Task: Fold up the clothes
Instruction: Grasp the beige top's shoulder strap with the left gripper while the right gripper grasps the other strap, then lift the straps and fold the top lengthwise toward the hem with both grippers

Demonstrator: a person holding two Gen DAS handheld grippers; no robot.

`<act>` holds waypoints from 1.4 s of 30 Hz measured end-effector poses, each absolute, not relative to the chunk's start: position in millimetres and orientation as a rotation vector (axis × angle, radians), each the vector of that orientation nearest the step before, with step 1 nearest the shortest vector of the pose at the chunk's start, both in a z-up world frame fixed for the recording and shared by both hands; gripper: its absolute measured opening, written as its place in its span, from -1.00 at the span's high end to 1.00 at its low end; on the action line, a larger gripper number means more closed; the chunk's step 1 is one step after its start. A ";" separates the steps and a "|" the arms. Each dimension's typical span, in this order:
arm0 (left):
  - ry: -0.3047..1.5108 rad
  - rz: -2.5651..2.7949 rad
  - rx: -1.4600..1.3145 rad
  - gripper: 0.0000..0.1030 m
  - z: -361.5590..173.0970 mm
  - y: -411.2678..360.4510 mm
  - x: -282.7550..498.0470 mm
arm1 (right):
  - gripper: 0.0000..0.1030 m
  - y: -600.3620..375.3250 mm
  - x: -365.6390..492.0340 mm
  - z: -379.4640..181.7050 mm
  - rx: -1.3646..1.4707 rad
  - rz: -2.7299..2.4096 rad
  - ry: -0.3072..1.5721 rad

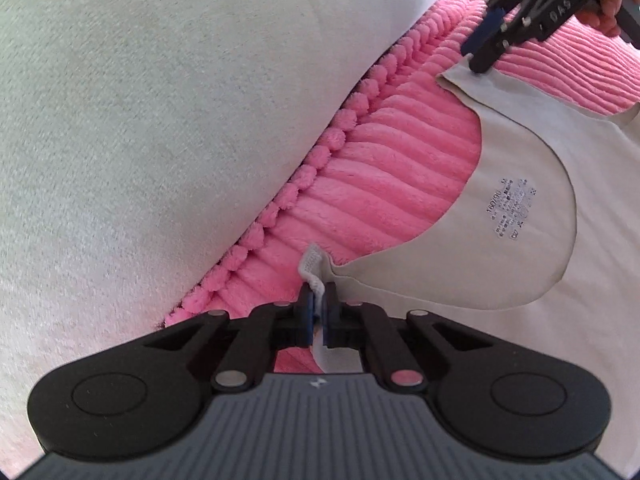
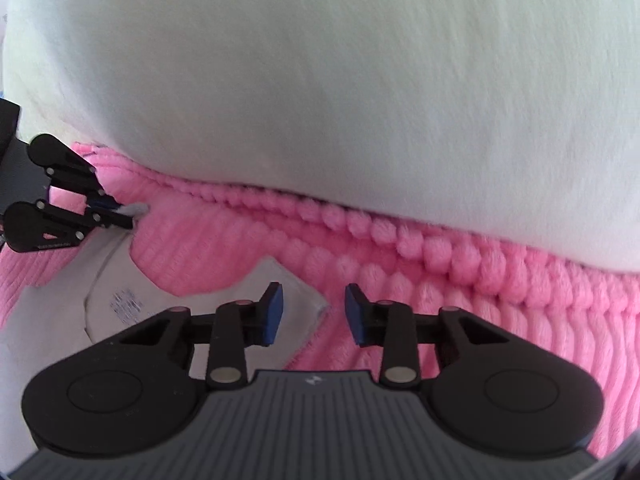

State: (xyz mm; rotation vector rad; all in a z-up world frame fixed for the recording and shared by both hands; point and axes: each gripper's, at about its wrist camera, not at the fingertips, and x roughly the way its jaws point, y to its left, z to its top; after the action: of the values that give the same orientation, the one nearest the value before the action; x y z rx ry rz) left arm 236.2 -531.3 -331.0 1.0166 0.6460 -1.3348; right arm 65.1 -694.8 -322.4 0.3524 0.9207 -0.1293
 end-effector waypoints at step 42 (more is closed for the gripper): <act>-0.030 -1.417 1.182 0.38 -349.8 -160.6 -156.8 | 0.32 -288.7 -292.8 -326.6 -0.408 -0.045 0.659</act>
State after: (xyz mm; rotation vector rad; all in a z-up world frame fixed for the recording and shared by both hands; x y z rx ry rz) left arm -156.8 -160.6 -349.8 1.1817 -0.0302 -1.4168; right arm -292.8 -288.7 -326.6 -0.4082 0.6593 -0.0453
